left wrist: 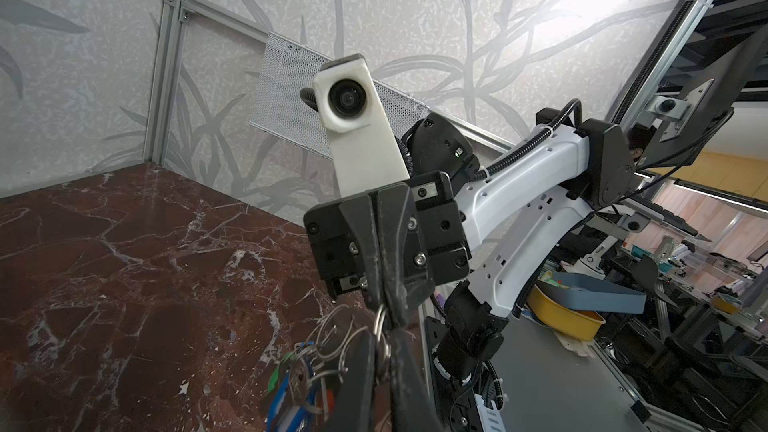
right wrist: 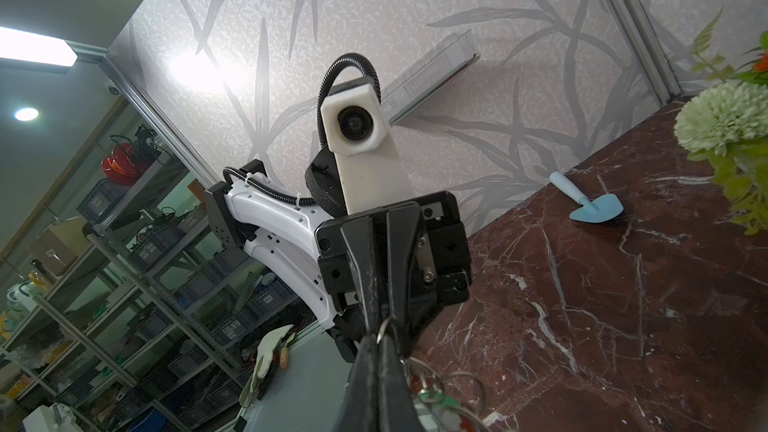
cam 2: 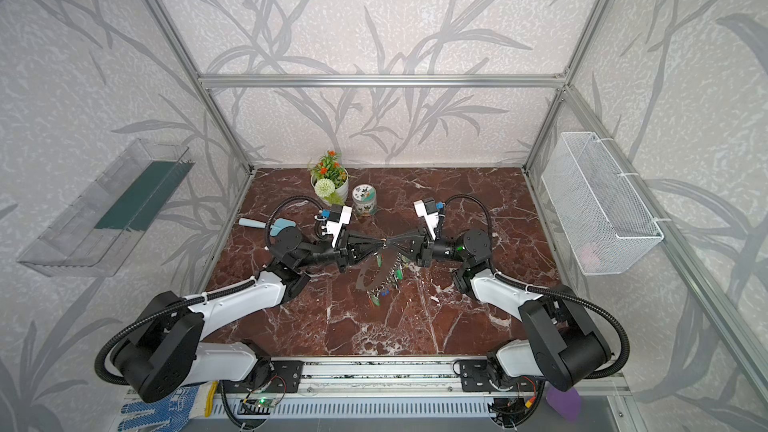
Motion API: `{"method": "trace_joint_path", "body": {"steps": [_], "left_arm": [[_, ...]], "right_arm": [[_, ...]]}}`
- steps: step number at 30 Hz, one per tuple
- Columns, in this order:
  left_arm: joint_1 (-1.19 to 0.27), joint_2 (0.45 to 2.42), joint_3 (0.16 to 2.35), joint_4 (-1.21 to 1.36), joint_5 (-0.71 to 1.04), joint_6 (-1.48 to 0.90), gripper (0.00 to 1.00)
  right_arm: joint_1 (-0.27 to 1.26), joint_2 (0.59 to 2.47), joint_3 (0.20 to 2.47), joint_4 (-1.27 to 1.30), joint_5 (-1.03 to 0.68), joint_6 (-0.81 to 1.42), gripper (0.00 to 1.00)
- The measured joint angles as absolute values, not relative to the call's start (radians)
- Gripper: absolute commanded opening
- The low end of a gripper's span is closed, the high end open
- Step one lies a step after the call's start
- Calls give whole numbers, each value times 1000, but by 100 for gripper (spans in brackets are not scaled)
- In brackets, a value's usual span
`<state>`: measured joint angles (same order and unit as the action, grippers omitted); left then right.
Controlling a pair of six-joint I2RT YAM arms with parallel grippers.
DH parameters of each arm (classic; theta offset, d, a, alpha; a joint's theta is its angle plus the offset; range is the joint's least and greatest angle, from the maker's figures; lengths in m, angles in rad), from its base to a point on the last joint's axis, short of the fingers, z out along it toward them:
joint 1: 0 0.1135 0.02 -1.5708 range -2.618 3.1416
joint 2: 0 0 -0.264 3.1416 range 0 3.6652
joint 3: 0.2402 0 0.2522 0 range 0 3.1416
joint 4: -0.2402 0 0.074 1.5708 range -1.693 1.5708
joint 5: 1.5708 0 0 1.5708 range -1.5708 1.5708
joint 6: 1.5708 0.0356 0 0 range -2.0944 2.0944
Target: Put the keys on the keyring
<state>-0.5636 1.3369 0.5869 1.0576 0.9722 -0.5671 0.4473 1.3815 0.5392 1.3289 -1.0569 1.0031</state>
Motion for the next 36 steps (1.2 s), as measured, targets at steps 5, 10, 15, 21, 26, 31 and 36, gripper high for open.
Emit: {"method": "trace_joint_path", "body": {"steps": [5, 10, 15, 21, 26, 31, 36], "left_arm": [[-566, 1336, 601, 1020, 971, -549, 0], [-568, 1321, 615, 960, 966, -517, 0], [-575, 1282, 630, 856, 946, -466, 0], [-617, 1210, 756, 477, 894, -273, 0], [-657, 1186, 855, 181, 873, -137, 0], [-662, 1185, 958, -56, 857, -33, 0], [-668, 1190, 1077, -238, 856, 54, 0]], "right_arm": [[447, 1382, 539, 1331, -1058, 1003, 0], [445, 1382, 539, 1331, -1057, 1002, 0], [445, 1381, 539, 1330, -1060, 996, 2], [435, 1351, 539, 1311, -1054, 974, 23], [410, 1312, 539, 1313, -1051, 976, 31], [374, 1279, 529, 1312, -1046, 979, 31], [367, 1233, 508, 1281, -1045, 958, 31]]}}
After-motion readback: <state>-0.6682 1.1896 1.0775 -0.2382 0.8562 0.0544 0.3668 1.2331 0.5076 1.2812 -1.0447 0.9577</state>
